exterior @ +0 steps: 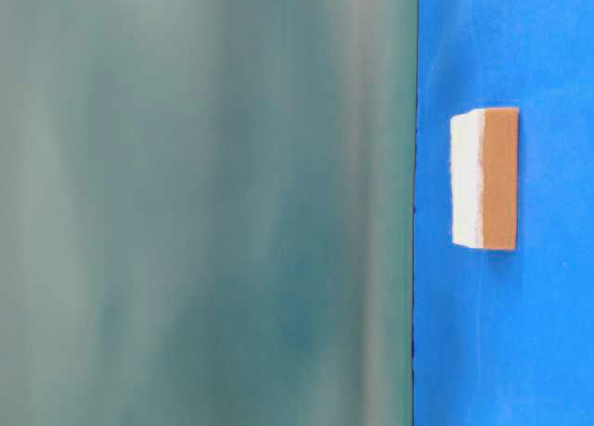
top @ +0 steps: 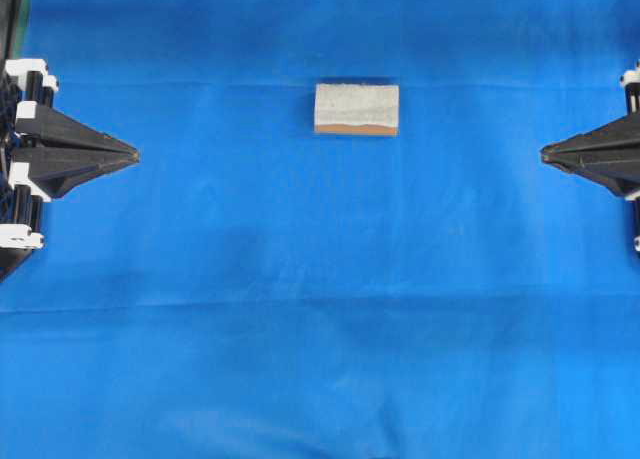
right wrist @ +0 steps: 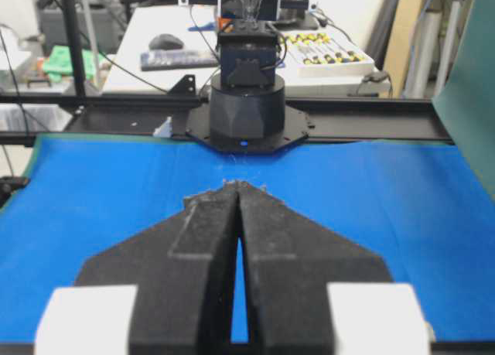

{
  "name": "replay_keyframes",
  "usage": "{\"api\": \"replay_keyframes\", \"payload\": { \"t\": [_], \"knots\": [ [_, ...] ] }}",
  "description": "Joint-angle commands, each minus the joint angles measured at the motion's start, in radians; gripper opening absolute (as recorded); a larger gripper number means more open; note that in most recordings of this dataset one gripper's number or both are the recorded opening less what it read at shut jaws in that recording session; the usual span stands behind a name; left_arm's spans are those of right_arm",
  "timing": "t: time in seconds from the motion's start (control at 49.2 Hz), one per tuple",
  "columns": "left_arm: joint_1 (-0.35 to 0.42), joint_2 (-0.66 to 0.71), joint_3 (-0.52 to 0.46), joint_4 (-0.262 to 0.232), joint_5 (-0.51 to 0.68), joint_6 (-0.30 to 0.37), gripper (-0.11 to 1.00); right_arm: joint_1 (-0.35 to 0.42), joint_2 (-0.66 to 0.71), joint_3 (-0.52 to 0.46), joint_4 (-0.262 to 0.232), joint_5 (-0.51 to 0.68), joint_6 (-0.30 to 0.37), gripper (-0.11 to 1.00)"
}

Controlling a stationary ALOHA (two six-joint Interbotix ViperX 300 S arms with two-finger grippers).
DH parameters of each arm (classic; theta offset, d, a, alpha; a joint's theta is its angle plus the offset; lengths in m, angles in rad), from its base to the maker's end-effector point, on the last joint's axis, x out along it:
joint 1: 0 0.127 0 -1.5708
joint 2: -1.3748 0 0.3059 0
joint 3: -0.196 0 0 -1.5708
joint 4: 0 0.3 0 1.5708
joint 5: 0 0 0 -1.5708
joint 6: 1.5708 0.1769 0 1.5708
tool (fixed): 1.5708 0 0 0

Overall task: Hand over the sponge with the left arm and wipe it with the right arm.
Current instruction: 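Move the left gripper to the sponge and close on its left end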

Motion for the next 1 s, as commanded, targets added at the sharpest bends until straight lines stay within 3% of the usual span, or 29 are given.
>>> {"api": "replay_keyframes", "payload": {
  "t": [0.0,0.325,0.65,0.731,0.894,0.975],
  "knots": [
    [0.008,0.012,-0.02,-0.02,0.002,0.011,0.0,0.002,0.008,-0.014,0.0,-0.006,-0.008,0.0],
    [0.117,0.127,-0.046,-0.02,-0.058,0.028,0.0,0.002,0.015,-0.021,0.0,0.044,-0.006,0.0],
    [0.229,0.451,-0.169,-0.02,-0.069,0.064,0.03,0.002,0.021,-0.021,0.0,0.044,-0.006,0.0],
    [0.242,0.535,-0.219,-0.02,-0.067,0.08,0.21,0.002,0.023,-0.021,0.0,0.044,-0.003,0.0],
    [0.268,0.718,-0.304,-0.02,-0.069,0.149,0.69,0.002,0.028,-0.02,0.0,0.049,-0.002,0.0],
    [0.272,0.815,-0.348,-0.02,-0.071,0.179,0.88,0.002,0.031,-0.018,0.0,0.051,-0.002,0.0]
  ]
}}
